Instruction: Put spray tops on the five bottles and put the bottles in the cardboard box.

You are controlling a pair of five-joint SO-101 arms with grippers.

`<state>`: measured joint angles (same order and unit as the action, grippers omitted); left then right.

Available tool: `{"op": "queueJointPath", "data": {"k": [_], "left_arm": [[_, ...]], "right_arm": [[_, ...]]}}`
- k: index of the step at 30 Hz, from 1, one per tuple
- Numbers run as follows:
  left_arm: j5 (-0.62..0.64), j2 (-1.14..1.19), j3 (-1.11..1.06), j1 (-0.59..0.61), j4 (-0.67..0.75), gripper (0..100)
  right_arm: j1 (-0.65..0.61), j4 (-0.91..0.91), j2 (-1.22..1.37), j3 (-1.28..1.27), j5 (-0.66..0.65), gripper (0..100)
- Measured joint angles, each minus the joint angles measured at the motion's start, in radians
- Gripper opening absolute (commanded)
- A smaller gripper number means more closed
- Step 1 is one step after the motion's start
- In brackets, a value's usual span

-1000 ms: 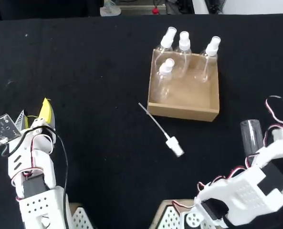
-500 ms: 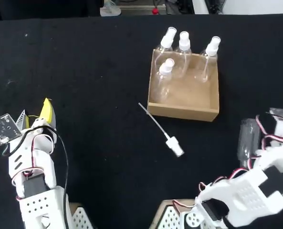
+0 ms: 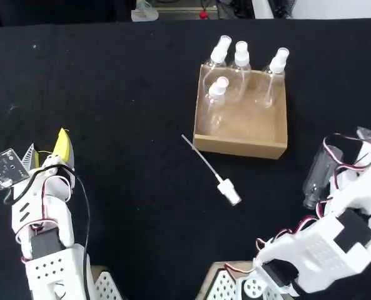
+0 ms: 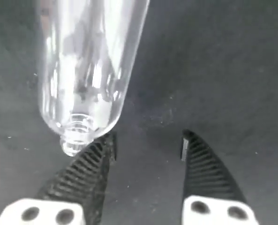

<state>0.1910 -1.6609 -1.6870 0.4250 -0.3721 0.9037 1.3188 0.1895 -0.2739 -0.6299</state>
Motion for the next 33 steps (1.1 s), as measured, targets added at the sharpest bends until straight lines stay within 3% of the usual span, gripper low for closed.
{"op": "queueJointPath", "data": {"k": [10, 20, 27, 33], "left_arm": [[0.0, 0.0, 0.0, 0.0, 0.0, 25], [0.0, 0.0, 0.0, 0.0, 0.0, 25], [0.0, 0.0, 0.0, 0.0, 0.0, 25], [0.0, 0.0, 0.0, 0.0, 0.0, 25]], "right_arm": [[-0.052, 0.16, 0.0, 0.321, 0.064, 19.1], [-0.219, -0.124, 0.129, 0.347, 0.396, 19.1], [-0.207, -0.161, 0.244, 0.393, 0.427, 19.1], [-0.095, -0.153, 0.258, 0.413, 0.43, 19.1]]}}
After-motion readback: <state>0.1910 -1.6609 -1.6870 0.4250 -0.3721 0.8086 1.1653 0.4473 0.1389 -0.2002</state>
